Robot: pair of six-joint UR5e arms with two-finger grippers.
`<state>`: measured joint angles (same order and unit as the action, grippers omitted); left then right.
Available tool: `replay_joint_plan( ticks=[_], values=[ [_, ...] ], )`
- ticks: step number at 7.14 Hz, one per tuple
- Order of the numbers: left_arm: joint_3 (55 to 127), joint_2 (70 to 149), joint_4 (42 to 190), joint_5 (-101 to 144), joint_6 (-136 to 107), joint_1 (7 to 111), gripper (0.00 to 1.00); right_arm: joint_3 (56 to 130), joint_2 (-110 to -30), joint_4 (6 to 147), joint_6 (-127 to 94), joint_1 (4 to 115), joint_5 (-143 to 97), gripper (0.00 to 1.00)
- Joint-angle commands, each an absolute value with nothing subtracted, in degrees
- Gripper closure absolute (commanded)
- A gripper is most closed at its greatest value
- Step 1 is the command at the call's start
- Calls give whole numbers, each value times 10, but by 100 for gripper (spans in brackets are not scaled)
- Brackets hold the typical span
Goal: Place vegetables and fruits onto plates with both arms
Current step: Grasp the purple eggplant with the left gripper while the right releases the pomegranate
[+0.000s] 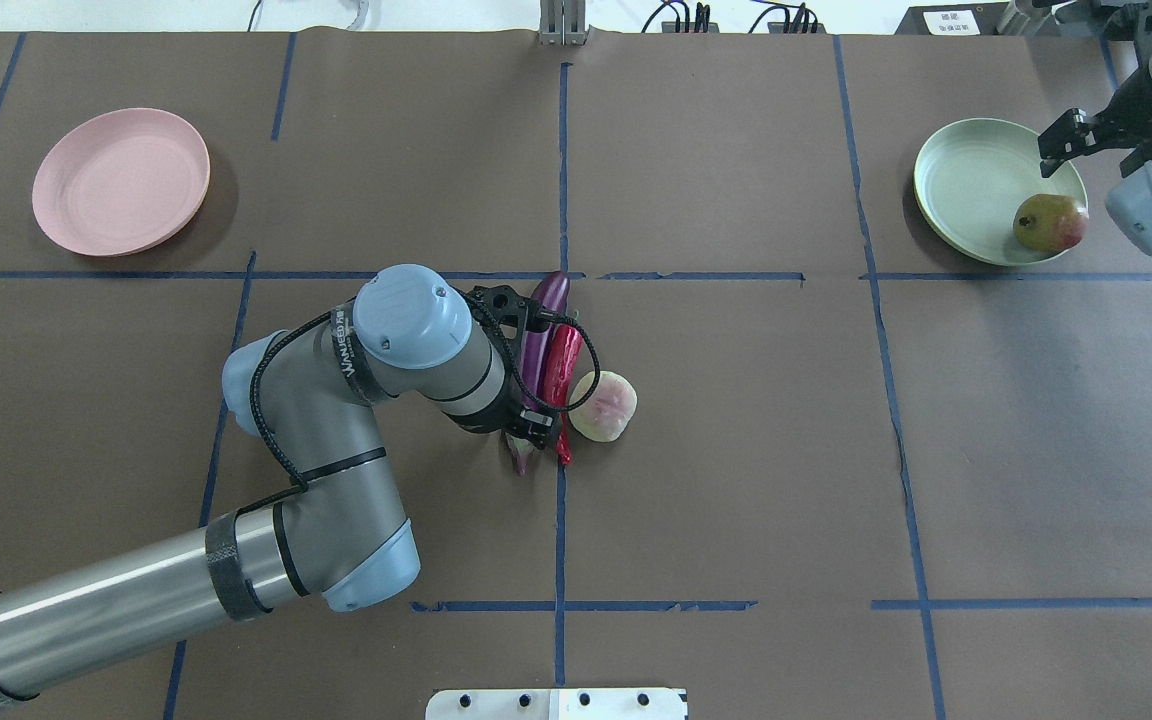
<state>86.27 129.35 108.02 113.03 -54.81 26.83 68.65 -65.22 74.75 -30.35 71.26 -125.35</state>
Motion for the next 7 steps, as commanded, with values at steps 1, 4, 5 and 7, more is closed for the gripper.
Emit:
replay_joint_plan(
  ticks=[1, 4, 5, 7],
  values=[
    [864, 1292, 1081, 1130, -563, 268, 92, 717, -654, 751, -312, 715, -1283, 0],
    [903, 1266, 1103, 1131, -657, 321, 100, 869, -686, 751, -486, 684, -1371, 0],
    [942, 1221, 1102, 1131, -684, 357, 100, 921, -694, 750, -577, 630, -1362, 0],
    [955, 1126, 1100, 1136, -679, 471, 98, 1015, -684, 746, -771, 488, -1286, 0]
  ],
)
